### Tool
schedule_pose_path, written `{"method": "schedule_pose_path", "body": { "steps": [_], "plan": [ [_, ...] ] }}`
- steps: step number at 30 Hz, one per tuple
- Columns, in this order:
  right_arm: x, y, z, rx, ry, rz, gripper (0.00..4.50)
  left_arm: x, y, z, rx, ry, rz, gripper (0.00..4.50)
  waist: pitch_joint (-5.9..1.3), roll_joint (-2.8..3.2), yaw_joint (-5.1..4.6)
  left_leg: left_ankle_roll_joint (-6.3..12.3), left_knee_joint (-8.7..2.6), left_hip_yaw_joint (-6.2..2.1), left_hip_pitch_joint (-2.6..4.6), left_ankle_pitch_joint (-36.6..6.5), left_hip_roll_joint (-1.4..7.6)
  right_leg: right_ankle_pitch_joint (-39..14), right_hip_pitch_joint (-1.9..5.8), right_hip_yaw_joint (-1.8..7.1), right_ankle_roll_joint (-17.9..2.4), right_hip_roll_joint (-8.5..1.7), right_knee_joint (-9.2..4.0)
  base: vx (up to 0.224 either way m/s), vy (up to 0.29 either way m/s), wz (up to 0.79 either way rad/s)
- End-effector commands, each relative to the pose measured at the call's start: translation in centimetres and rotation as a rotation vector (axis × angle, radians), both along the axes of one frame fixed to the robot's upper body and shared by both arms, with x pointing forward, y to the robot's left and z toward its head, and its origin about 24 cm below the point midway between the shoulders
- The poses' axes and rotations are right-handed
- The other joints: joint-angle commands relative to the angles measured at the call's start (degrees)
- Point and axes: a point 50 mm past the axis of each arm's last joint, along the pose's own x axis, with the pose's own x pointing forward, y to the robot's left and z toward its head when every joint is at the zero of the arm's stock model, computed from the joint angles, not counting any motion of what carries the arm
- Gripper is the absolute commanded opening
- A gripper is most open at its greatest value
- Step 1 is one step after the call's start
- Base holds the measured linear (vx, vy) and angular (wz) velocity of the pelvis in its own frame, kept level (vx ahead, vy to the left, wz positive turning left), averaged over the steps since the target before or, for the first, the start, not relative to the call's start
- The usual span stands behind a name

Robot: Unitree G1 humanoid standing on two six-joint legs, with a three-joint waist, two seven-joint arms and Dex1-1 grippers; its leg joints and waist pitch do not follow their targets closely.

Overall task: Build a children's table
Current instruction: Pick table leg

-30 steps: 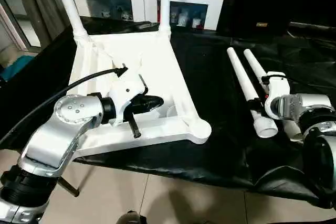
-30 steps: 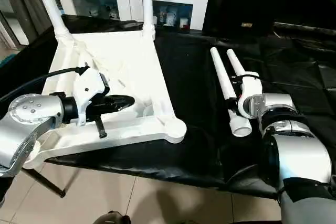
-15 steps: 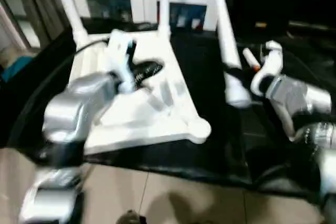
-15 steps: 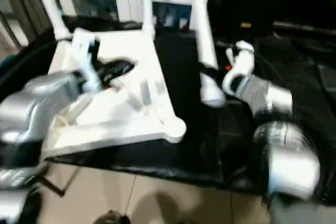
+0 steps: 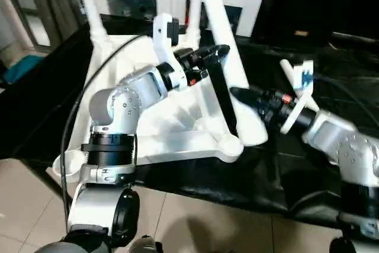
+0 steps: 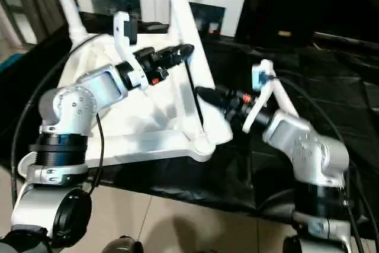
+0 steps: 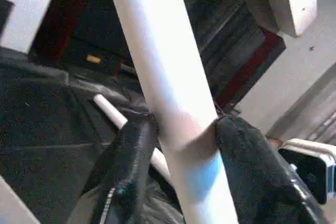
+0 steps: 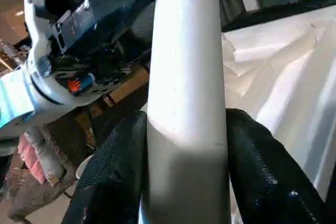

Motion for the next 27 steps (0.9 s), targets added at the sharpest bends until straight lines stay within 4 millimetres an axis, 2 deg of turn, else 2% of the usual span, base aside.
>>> {"method": "schedule_pose_path", "body": {
  "steps": [1,4,6,7,10,13,14,15,16,17,18,23,27],
  "plan": [
    [-0.5,1.1,0.8,-0.035,-0.046,0.055,1.84,-0.4,-1.2,1.0,-0.023,-0.006,-0.056,2.5,-4.41,-1.0,0.0,-1.44,-4.52,-2.24,1.69,-11.25,3.53,-21.72,2.55,2.72,-5.76,-5.05,-5.64,0.0,0.0,0.0],
    [-0.4,1.6,0.8,-0.092,-0.058,0.036,1.84,-0.6,-1.4,1.1,-0.034,0.004,-0.072,2.76,-4.42,-1.04,0.07,-1.37,-4.45,-2.21,1.69,-11.02,3.52,-21.46,2.48,2.81,-5.75,-5.05,-5.61,0.0,0.0,0.0],
    [-0.3,1.8,0.9,-0.113,-0.067,0.032,1.84,-0.7,-1.5,1.0,-0.033,0.012,-0.075,2.78,-4.42,-0.81,0.02,-1.46,-4.52,-2.29,1.65,-10.82,3.56,-20.53,2.42,2.82,-5.76,-4.95,-5.56,0.0,0.0,0.0],
    [-0.1,2.6,1.2,-0.159,-0.101,0.022,1.84,-0.8,-1.5,0.3,-0.021,0.038,-0.064,2.79,-4.46,-0.81,0.01,-1.73,-4.57,-2.31,1.69,-10.9,3.59,-20.03,2.43,2.82,-5.79,-4.94,-5.48,0.0,0.0,0.0],
    [0.0,3.3,1.4,-0.205,-0.133,0.018,1.84,-0.7,-1.4,-0.2,-0.014,0.063,-0.029,2.79,-4.49,-0.74,-0.05,-1.83,-4.58,-2.3,1.68,-10.83,3.58,-18.67,2.51,2.87,-6.1,-4.9,-5.33,0.0,0.0,0.0],
    [0.2,3.8,1.2,-0.322,-0.175,-0.004,1.84,-0.6,-1.2,-0.2,-0.036,0.083,0.005,2.43,-4.55,-0.7,-0.04,-1.83,-4.56,-2.26,1.71,-9.91,3.67,-15.75,2.6,2.92,-6.75,-4.79,-4.99,0.0,0.0,0.0],
    [0.3,3.9,1.2,-0.341,-0.182,-0.011,1.84,-0.5,-1.1,-0.1,-0.038,0.086,0.014,2.43,-4.55,-0.85,-0.12,-1.9,-4.56,-2.25,1.65,-9.79,3.65,-15.35,2.68,2.91,-6.85,-4.77,-4.94,0.0,0.0,0.0],
    [0.3,3.9,1.2,-0.341,-0.182,-0.011,1.84,-0.5,-1.1,-0.1,-0.038,0.086,0.014,2.33,-4.53,-0.81,-0.14,-1.84,-4.55,-2.21,1.67,-9.76,3.57,-15.24,2.71,2.94,-7.02,-4.83,-4.94,0.0,0.0,0.0],
    [0.6,4.3,0.9,-0.41,-0.205,-0.047,1.84,-0.3,-0.9,0.0,-0.05,0.102,0.052,2.2,-4.5,-0.49,-0.05,-1.92,-4.54,-2.22,1.74,-9.94,3.62,-15.22,2.63,2.97,-7.21,-4.88,-4.97,0.0,0.0,0.0],
    [0.7,4.7,0.6,-0.449,-0.217,-0.066,1.84,-0.2,-0.7,0.0,-0.063,0.114,0.096,2.2,-4.52,-0.45,-0.21,-2.01,-4.57,-2.28,1.67,-9.97,3.61,-14.81,2.68,2.98,-7.28,-4.77,-4.92,0.0,0.0,0.0],
    [0.8,5.0,0.3,-0.472,-0.224,-0.076,1.84,-0.1,-0.6,0.1,-0.072,0.123,0.125,2.12,-4.51,-0.64,-0.25,-2.04,-4.57,-2.23,1.69,-10.03,3.62,-14.2,2.75,2.97,-7.49,-4.79,-4.96,0.0,0.0,0.0],
    [0.6,6.4,-0.3,-0.521,-0.247,-0.058,1.84,-0.3,-0.8,-0.2,-0.112,0.162,0.197,1.89,-4.5,-0.85,-0.2,-1.19,-4.63,-2.27,1.72,-10.05,3.73,-13.19,2.92,2.99,-7.72,-4.77,-4.91,0.0,0.0,0.0],
    [0.8,7.2,-0.3,-0.543,-0.268,-0.08,1.83,0.2,-0.5,-0.4,-0.116,0.191,0.287,1.86,-4.53,-0.62,-0.25,-0.92,-4.62,-2.28,1.7,-10.03,3.59,-13.26,2.86,2.97,-7.24,-4.66,-5.0,0.0,0.0,0.0]
  ]
}}
